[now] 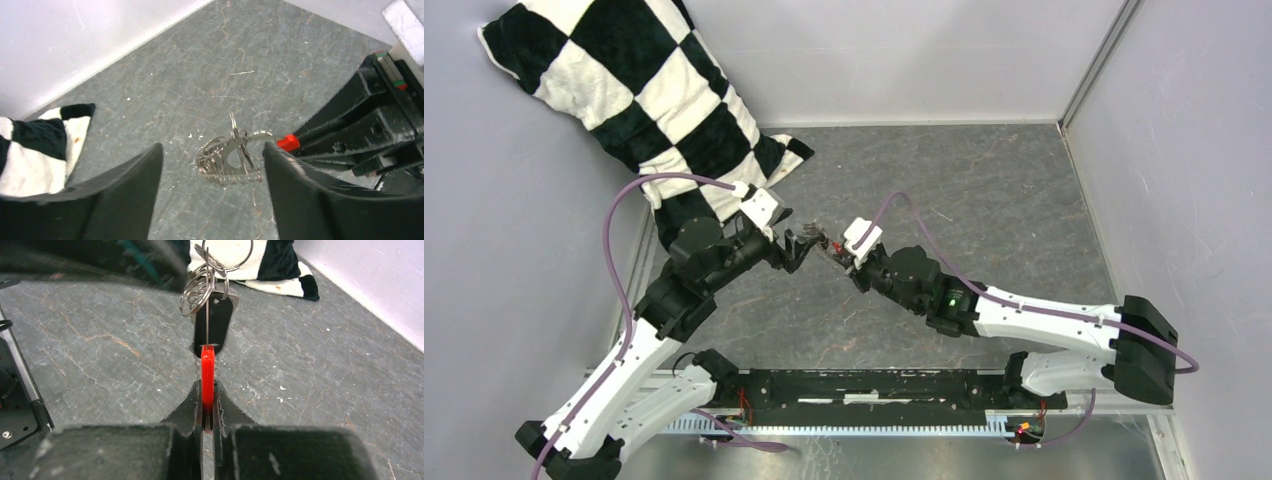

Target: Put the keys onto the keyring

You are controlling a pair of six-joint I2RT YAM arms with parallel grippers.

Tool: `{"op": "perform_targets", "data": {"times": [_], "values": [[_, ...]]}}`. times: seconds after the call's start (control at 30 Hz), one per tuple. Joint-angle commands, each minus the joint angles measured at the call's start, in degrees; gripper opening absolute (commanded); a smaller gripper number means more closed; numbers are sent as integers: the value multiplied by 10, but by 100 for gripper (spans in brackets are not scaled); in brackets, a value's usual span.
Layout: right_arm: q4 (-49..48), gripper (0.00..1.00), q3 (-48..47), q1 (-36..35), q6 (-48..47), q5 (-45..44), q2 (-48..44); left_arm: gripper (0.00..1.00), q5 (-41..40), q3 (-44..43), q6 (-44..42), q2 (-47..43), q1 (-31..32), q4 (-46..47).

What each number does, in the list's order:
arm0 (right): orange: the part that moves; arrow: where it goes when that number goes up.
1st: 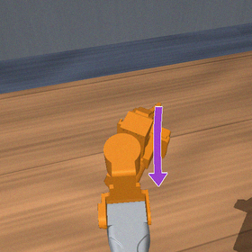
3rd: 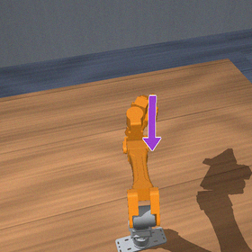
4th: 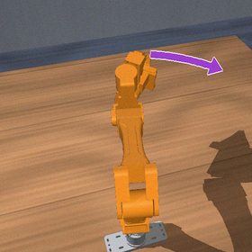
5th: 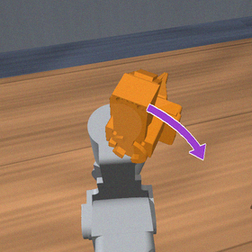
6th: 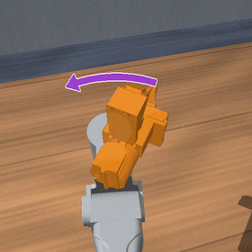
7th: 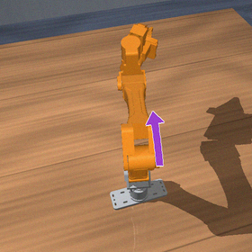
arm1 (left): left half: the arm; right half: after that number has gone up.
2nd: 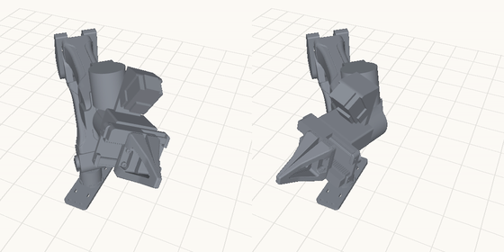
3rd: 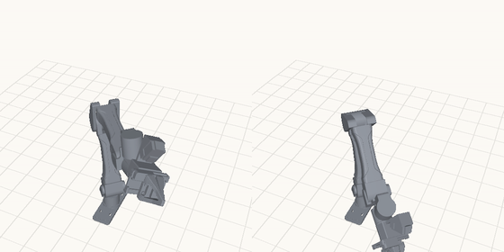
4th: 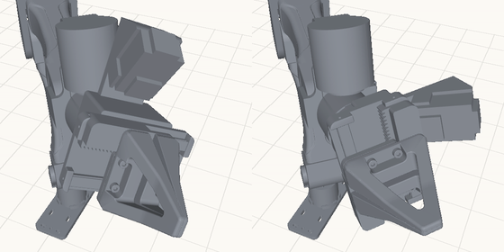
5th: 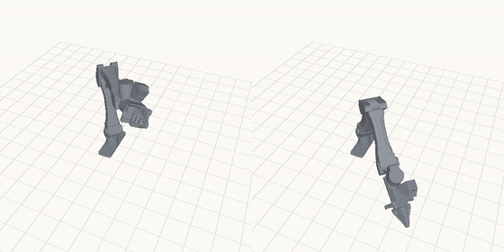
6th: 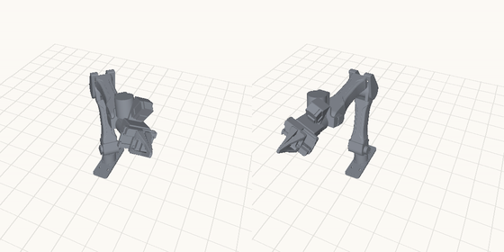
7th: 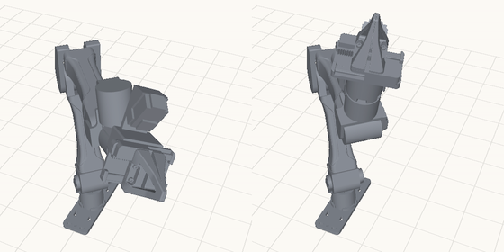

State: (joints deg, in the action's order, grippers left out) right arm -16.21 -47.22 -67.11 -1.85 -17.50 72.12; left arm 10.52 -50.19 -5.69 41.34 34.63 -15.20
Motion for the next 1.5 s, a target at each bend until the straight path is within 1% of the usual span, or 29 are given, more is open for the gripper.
{"op": "perform_targets", "data": {"times": [0.0, 0.03, 0.07, 0.13, 0.23, 0.3, 0.33, 0.37, 0.43, 0.5, 0.53, 0.6, 0.63, 0.73, 0.77, 0.8, 0.87, 0.9, 0.93, 1.0, 1.1, 1.2, 1.27, 1.3, 1.4, 1.47], "values": [[26, 0, 0, 51, 11, 83, -33, 91, -8, 4, 21, 7, 1, 4], [35, 1, -5, 66, 17, 105, -30, 98, -11, 0, 18, 9, 1, -3], [49, 1, -16, 84, 18, 140, -24, 100, -17, -5, 15, 14, 1, -10], [85, 1, -47, 115, 41, 190, 5, 100, -50, -10, 24, 24, 0, -19], [121, 1, -98, 157, 80, 317, 70, 100, -118, -15, 37, 41, -8, -37], [139, 1, -130, 173, 100, 400, 125, 100, -139, -20, 36, 54, -27, -51], [136, 1, -137, 181, 110, 439, 149, 100, -140, -23, 36, 62, -50, -55], [130, 1, -136, 188, 117, 460, 166, 100, -131, -26, 39, 71, -73, -58], [116, 1, -120, 212, 119, 473, 182, 100, -81, -41, 43, 99, -137, -72], [72, 8, -76, 249, 132, 493, 191, 100, -11, -71, 39, 142, -203, -104], [66, 9, -64, 269, 128, 490, 201, 100, 10, -88, 30, 166, -224, -124], [77, 9, -53, 299, 108, 491, 229, 100, 15, -123, -1, 213, -240, -165], [79, 10, -49, 312, 105, 496, 241, 100, 12, -135, -20, 230, -241, -182], [90, 13, -39, 338, 94, 504, 277, 100, 3, -143, -46, 252, -243, -198], [92, 18, -34, 346, 91, 504, 282, 100, 5, -139, -49, 252, -243, -197], [88, 27, -25, 353, 88, 502, 282, 100, 9, -134, -52, 250, -243, -196], [81, 53, -2, 365, 86, 477, 269, 100, 18, -124, -59, 246, -243, -195], [80, 77, 8, 371, 83, 460, 258, 100, 23, -121, -62, 245, -244, -194], [86, 98, 17, 375, 78, 436, 248, 100, 28, -117, -67, 245, -244, -196], [114, 98, 22, 380, 63, 378, 224, 100, 31, -113, -79, 246, -246, -194], [152, 98, 23, 382, 42, 317, 196, 100, 39, -112, -89, 255, -254, -183], [182, 98, 30, 390, 41, 237, 155, 100, 53, -114, -89, 272, -273, -164], [167, 98, 60, 402, 54, 181, 97, 100, 60, -112, -87, 287, -287, -145], [139, 98, 84, 415, 58, 151, 66, 100, 62, -109, -87, 295, -293, -127], [104, 98, 140, 458, 72, 66, -26, 100, 73, -90, -78, 314, -317, -79], [81, 98, 181, 484, 83, -42, -68, 100, 76, -74, -69, 328, -328, -40]]}}
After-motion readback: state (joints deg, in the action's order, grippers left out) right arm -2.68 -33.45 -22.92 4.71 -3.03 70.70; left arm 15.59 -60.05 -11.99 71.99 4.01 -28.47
